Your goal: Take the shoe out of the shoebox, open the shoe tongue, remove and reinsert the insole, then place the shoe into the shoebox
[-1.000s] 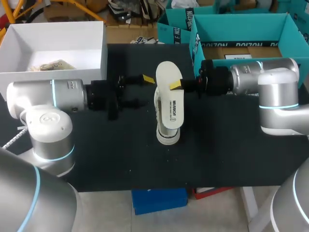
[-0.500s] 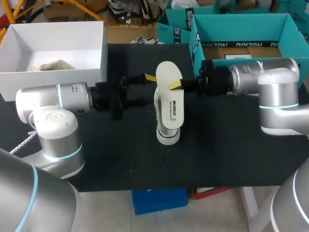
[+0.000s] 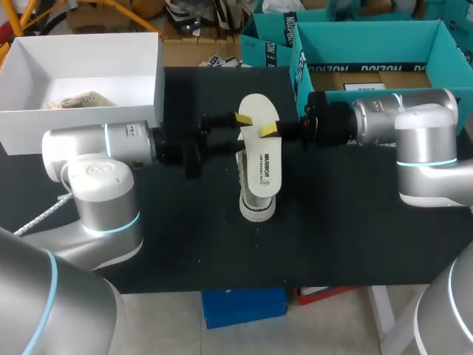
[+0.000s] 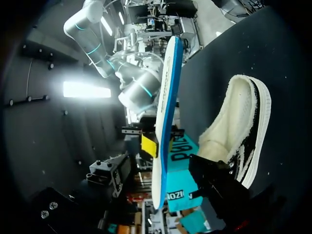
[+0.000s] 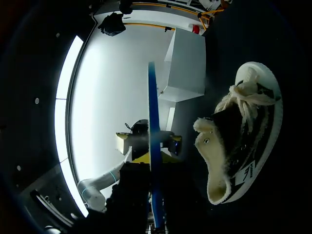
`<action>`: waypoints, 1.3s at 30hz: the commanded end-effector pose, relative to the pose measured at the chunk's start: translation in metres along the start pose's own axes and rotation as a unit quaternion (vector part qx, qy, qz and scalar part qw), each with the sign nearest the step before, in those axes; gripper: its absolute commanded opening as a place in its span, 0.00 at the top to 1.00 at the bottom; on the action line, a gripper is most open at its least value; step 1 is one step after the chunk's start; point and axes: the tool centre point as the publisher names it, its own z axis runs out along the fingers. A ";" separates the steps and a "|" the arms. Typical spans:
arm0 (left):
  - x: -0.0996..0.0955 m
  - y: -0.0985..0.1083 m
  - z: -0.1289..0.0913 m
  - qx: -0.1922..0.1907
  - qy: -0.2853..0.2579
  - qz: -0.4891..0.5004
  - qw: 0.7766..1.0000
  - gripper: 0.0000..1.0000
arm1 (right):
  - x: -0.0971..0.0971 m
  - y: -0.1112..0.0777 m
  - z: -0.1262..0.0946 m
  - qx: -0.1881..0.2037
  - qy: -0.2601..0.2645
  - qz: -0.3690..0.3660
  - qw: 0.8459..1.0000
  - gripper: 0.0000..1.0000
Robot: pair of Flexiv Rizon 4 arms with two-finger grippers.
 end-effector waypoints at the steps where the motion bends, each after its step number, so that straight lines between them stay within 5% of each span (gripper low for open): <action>1: 0.001 0.001 0.008 -0.003 -0.002 0.001 1.000 0.52 | -0.001 0.000 0.001 0.000 0.000 0.000 1.000 1.00; 3: 0.001 0.001 0.010 -0.002 -0.002 0.000 1.000 0.56 | -0.001 0.000 0.001 0.000 0.000 0.000 1.000 1.00; 4: 0.001 0.001 0.012 -0.002 -0.003 0.000 1.000 0.67 | -0.001 0.000 0.001 0.000 0.000 0.000 1.000 1.00; 9: 0.002 0.001 0.015 0.000 -0.004 -0.001 1.000 0.76 | -0.001 0.000 0.001 0.000 0.000 0.000 1.000 1.00; 10: 0.002 0.001 0.015 0.000 -0.003 -0.001 1.000 1.00 | -0.001 0.000 0.001 0.000 0.000 0.000 1.000 1.00; 23: 0.005 -0.002 0.015 0.004 0.005 0.000 1.000 1.00 | -0.001 0.000 0.001 0.000 0.000 0.000 1.000 1.00; 24: 0.005 -0.002 0.015 0.005 0.005 0.000 1.000 1.00 | -0.001 0.000 0.001 0.000 0.000 0.000 1.000 0.59; 25: 0.005 -0.002 0.014 0.005 0.005 0.000 1.000 1.00 | -0.001 0.000 0.001 0.000 0.000 0.000 1.000 0.00; 39: 0.001 -0.024 0.003 0.029 0.061 -0.032 0.997 1.00 | 0.007 -0.017 -0.035 -0.041 -0.066 0.011 0.997 0.00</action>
